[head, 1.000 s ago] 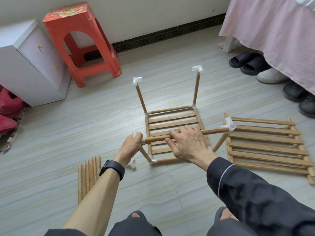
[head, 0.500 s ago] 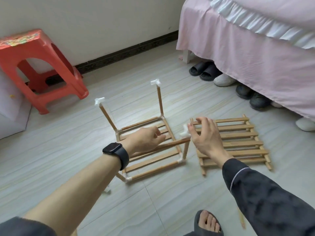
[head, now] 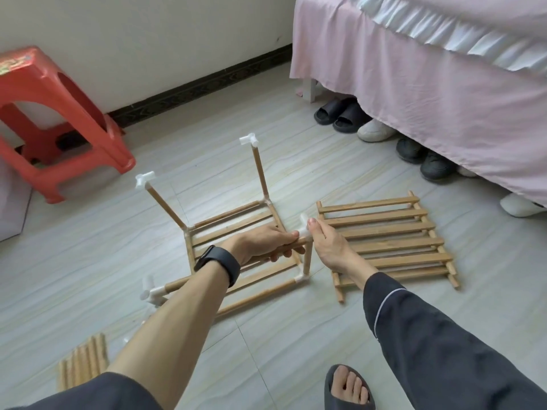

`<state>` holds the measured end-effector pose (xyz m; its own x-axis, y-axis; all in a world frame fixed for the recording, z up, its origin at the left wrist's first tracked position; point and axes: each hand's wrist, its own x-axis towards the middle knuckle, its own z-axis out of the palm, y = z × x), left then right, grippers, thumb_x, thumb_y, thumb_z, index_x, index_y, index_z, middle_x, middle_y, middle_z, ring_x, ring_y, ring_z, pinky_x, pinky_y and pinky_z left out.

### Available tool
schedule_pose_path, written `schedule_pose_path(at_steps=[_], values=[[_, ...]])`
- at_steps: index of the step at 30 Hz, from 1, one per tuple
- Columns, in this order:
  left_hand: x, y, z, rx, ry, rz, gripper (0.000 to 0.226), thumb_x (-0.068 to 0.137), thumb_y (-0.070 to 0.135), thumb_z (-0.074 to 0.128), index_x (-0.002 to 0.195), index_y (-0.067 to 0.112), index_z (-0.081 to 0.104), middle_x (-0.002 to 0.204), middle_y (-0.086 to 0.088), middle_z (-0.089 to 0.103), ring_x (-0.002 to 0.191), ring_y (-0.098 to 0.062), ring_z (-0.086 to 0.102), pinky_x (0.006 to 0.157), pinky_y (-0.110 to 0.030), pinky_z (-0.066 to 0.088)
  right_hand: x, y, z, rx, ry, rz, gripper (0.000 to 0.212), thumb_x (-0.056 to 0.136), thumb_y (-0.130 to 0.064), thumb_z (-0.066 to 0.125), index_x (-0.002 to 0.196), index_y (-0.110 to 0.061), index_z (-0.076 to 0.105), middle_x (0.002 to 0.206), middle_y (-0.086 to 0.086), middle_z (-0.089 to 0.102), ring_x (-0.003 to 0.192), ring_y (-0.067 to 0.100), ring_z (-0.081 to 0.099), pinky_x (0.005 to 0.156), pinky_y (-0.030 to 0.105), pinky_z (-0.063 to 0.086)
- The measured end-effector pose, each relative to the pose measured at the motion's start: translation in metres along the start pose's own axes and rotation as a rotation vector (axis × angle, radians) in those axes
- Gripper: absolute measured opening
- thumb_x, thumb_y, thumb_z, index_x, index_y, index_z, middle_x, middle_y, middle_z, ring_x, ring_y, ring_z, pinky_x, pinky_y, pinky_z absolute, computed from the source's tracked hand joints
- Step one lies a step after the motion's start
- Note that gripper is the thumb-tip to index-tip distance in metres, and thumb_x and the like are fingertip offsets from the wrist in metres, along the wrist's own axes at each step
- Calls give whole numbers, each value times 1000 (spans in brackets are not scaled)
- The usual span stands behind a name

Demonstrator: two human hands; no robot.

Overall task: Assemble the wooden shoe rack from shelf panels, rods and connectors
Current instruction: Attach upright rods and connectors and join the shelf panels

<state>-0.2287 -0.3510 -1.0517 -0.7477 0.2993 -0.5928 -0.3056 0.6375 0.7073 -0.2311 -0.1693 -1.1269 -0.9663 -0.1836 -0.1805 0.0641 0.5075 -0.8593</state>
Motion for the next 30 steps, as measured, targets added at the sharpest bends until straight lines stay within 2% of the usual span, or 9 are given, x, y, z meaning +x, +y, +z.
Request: schedule_pose_path(at_steps=[3,8,11,15,19,22,25,28,30], values=[[0,-2,-4,-51,-55,0,35,104,45,50,98,25,78,80,6,64,59,-5,50,51,-16,40,3,1,-1,26,-5,16,44,110,-44,26,91,-19,56,91,-6,62,86,5,55,77,30,37],[5,-11,-13,-66,-129,5,33,104,44,50,98,28,78,85,1,63,61,-6,52,53,-21,41,3,4,-6,8,0,29,44,109,-44,25,87,-18,52,91,4,65,90,23,58,74,35,40],[8,-14,-21,-63,-55,28,33,105,45,46,106,30,75,86,1,61,62,-6,50,58,-21,41,3,7,-6,20,1,27,46,109,-45,25,90,-14,53,91,5,63,98,28,61,79,38,41],[13,-16,-21,-32,-33,25,31,104,45,47,93,32,74,84,1,62,63,-8,50,60,-26,42,-1,12,-4,48,4,7,49,109,-46,24,91,-11,52,89,7,61,92,25,61,86,44,46],[14,-16,-14,-14,-66,1,34,104,45,47,116,29,74,85,4,63,65,-9,50,57,-23,43,1,9,-3,47,41,-1,44,110,-44,24,83,-19,48,81,-2,54,81,17,55,76,37,39],[13,-13,-11,19,-22,43,29,106,40,47,106,27,73,91,1,66,70,-13,51,61,-26,43,3,7,-1,39,53,4,44,110,-42,23,84,-18,49,82,0,55,79,15,53,77,37,40],[11,-11,-5,73,-3,89,27,104,37,52,110,19,73,94,-1,66,74,-15,50,62,-25,43,2,6,3,73,23,5,54,110,-43,20,103,-7,59,103,15,64,101,27,60,90,41,45],[12,-12,0,164,65,124,36,102,42,54,106,14,75,82,0,66,66,-10,51,54,-16,42,-1,6,8,95,-1,19,60,109,-47,18,134,-10,59,133,9,60,128,23,52,101,28,33],[12,-13,1,213,100,137,39,101,46,54,97,14,76,73,0,63,58,-6,50,50,-14,40,-5,2,17,95,9,33,58,109,-49,19,141,-14,52,130,4,56,124,17,47,101,27,29]])
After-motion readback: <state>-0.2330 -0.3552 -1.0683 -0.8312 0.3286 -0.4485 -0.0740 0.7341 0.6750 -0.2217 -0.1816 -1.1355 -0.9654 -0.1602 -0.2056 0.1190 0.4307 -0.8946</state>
